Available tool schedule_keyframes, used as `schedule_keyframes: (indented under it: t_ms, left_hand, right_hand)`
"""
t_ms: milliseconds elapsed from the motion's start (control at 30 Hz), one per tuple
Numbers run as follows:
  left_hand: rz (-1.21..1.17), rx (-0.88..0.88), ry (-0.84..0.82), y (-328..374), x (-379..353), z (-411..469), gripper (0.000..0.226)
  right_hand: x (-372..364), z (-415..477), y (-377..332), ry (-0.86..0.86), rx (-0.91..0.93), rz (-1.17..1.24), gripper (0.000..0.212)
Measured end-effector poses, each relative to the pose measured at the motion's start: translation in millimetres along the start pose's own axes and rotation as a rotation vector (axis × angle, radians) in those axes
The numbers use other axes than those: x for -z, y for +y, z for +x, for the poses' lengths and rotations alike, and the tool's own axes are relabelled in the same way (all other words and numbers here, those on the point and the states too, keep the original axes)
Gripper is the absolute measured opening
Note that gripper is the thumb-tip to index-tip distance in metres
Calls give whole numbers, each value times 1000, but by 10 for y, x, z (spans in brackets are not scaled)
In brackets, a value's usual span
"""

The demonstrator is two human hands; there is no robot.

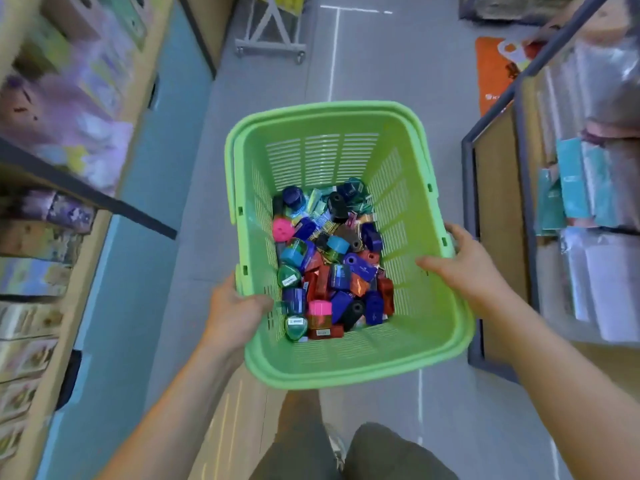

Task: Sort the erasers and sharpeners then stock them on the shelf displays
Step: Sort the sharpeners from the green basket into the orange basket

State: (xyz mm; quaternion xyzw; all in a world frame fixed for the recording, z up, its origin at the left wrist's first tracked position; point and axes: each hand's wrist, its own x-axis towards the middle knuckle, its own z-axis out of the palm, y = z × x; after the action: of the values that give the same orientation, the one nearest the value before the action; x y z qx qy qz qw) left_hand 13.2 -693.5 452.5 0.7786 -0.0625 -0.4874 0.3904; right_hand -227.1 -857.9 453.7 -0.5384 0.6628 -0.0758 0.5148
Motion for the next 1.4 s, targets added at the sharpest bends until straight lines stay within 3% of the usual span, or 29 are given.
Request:
schedule_keyframes:
  t_ms: [67, 167, 433, 633, 867, 967, 1100, 1167, 1400]
  left_hand:
    - [35, -13, -2, 467, -176, 129, 34]
    - [113, -73, -23, 1221, -498, 371, 35]
    - [405, -208, -145, 3236, -1784, 1312, 22]
    - [491, -301, -154, 4326, -2814, 2043, 50]
    - [993, -527, -114, 5804, -3999, 3049, 53]
    - [1103, -587, -213, 6629, -4608, 3628, 51]
    - [1022, -369, -498, 7786, -5478, 4323, 43]
    - [1062, -362, -593, 8225, -5951, 4502, 40]
    - [1079, -488, -765, 8899, -7655, 4750, 33]
  right_hand:
    - [259, 194, -181, -39, -69, -3, 66]
    - [605, 491, -428, -93, -192, 133, 44]
    - [1649, 1591, -1142, 55, -238, 441, 29]
    - [2422, 2583, -1804, 202, -260, 531, 20]
    - [3008, 3820, -2517, 383, -307, 591, 17]
    - [3203, 4414, -2883, 455, -341, 658, 14]
    - [3536, 5164, -3365, 556, -404, 761, 19]
    - [3772, 5490, -3551, 605, -442, 814, 21]
    - [4670, 6384, -3539, 859, -486, 1075, 26]
